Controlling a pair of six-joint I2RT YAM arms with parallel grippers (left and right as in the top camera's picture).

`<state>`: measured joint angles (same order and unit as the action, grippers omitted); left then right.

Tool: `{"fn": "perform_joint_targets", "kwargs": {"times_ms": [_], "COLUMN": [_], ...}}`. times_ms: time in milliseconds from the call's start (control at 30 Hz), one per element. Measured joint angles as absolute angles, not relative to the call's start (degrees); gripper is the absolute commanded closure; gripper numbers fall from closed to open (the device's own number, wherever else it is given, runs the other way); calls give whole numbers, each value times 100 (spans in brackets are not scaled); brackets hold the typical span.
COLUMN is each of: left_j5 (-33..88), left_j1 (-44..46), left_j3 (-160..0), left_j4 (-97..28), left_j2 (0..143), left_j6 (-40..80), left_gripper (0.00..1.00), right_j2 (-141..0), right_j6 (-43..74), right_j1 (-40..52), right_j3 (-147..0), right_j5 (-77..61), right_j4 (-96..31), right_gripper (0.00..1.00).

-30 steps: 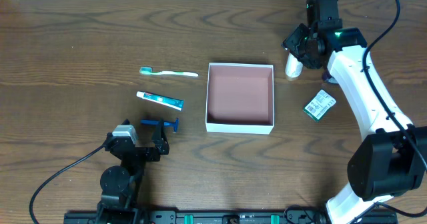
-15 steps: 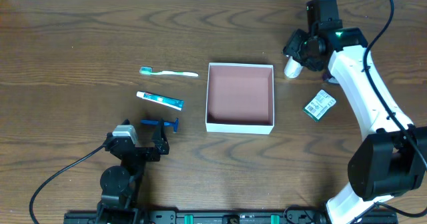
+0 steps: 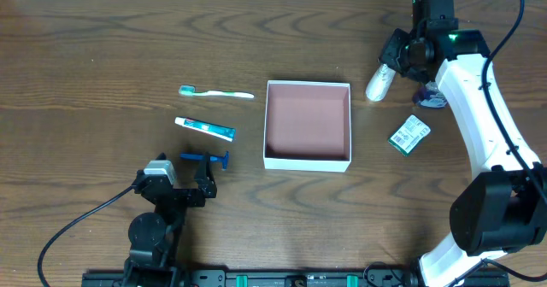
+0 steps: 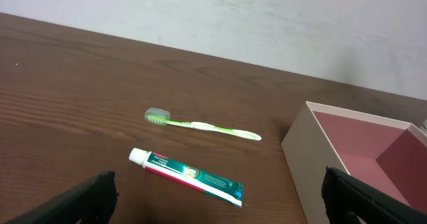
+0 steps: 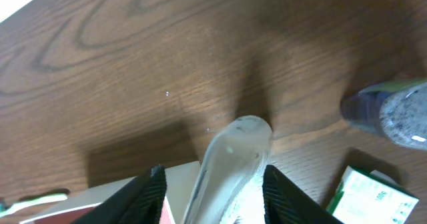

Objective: Pack container
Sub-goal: 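Lower the right gripper onto the Pantene tube and grasp it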

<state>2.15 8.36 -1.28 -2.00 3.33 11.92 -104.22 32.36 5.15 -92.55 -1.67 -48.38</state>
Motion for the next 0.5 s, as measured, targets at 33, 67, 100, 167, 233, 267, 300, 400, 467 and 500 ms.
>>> {"fn": "perform_joint_targets", "kwargs": {"times_ms": [33, 67, 100, 167, 233, 267, 300, 400, 467, 500], "left_j5": [215, 215, 215, 215, 215, 215, 215, 215, 215, 215], "left_j1": [836, 836, 836, 836, 836, 836, 836, 838, 836, 838], "left_j3": [-128, -128, -128, -130, -128, -128, -128, -128, -128, -128], "left_j4": [-200, -200, -200, -200, -200, -200, -200, -200, -200, -200], "left_j2": [333, 331, 333, 331, 331, 331, 333, 331, 333, 333], "left_j6": [1192, 1192, 1192, 1192, 1192, 1192, 1192, 1192, 1192, 1192], "left_gripper": [2, 2, 2, 2, 2, 2, 2, 2, 2, 2], "right_j2": [-10422, -10422, -10422, -10422, -10422, -10422, -10418, -10412, -10409, -10407], "right_j6": [3218, 3201, 3177, 3162, 3129, 3120, 3114, 3079, 3068, 3052], "right_j1": [510, 510, 510, 510, 510, 510, 510, 510, 510, 510], "right_j3": [-9255, -9255, -9255, -9258, -9258, -9260, -9266, -9295, -9295, -9297], "right_j5": [-169, -172, -178, -174, -172, -165, -150, -99, -115, -115], "right_j4": [-4840, -4840, -4840, -4847, -4873, -4882, -4897, -4939, -4945, -4960], "right_gripper": [62, 67, 71, 79, 87, 91, 94, 98, 99, 99]}}
